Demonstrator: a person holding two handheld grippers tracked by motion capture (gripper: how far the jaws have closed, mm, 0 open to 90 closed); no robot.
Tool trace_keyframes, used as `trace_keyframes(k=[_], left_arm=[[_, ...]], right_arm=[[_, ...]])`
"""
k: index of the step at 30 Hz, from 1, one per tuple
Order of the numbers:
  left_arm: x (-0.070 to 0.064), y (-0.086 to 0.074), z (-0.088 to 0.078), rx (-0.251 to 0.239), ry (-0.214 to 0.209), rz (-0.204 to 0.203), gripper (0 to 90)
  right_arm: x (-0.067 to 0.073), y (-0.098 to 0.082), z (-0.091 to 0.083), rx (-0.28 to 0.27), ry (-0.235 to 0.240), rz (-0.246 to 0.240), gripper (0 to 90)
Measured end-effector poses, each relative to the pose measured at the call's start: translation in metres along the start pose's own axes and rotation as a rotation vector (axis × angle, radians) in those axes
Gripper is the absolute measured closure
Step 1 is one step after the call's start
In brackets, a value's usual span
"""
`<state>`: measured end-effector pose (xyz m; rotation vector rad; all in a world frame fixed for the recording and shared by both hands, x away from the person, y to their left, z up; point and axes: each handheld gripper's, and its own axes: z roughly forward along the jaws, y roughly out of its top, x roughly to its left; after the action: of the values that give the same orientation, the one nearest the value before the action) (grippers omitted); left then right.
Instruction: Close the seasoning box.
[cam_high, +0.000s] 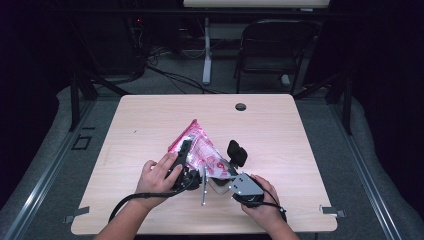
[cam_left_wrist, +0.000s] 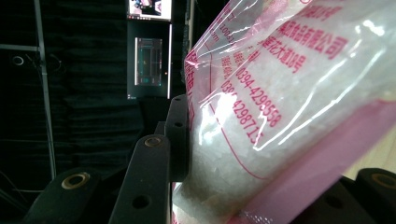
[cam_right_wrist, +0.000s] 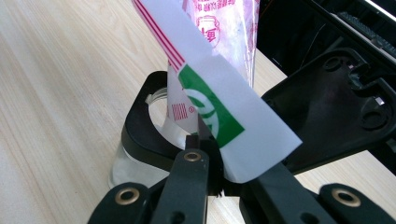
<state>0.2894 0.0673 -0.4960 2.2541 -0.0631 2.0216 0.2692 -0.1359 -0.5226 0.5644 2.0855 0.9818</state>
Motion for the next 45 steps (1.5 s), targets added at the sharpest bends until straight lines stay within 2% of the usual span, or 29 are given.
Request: trace_keyframes(k=[17, 18, 19, 23, 29, 31, 33, 45], left_arm=[[-0.0002, -0.0004, -0.0001, 0.002, -0.006, -0.007, 70.1], [0.0008, -0.0001, -0.0003, -0.002, 0.007, 0.003, 70.1], [-0.0001, -0.0004, -0.0001, 0.002, -0.007, -0.007, 70.1], [0.0, -0.0002, -0.0004, 0.004, -0.007, -0.003, 70.1], [0.0009, -0.0002, -0.0004, -0.002, 0.008, 0.005, 70.1], [0.0002, -0.0006, -0.0002, 0.003, -0.006, -0.004, 70.1], [0.0009, -0.0005, -0.0003, -0.001, 0.008, 0.007, 70.1], [0.0015, -0.0017, -0.0003, 0.003, -0.005, -0.001, 70.1]], right_arm=[[0.0011, -0.0001, 0.0015, 0.003, 0.0, 0.002, 90.0], [0.0011, 0.0, 0.0015, 0.003, 0.001, 0.001, 90.0], [0.0013, 0.0, 0.0015, 0.003, 0.0, 0.0, 90.0], [0.0013, -0.0001, 0.0015, 0.003, 0.0, 0.0, 90.0], [0.0013, 0.0001, 0.0019, 0.004, 0.0, 0.0, 90.0], [0.0016, 0.0, 0.0025, 0.003, 0.001, 0.0, 90.0], [0.002, 0.0, 0.0027, 0.005, -0.002, -0.001, 90.0], [0.0029, 0.0007, 0.0041, 0.002, 0.003, -0.001, 90.0]])
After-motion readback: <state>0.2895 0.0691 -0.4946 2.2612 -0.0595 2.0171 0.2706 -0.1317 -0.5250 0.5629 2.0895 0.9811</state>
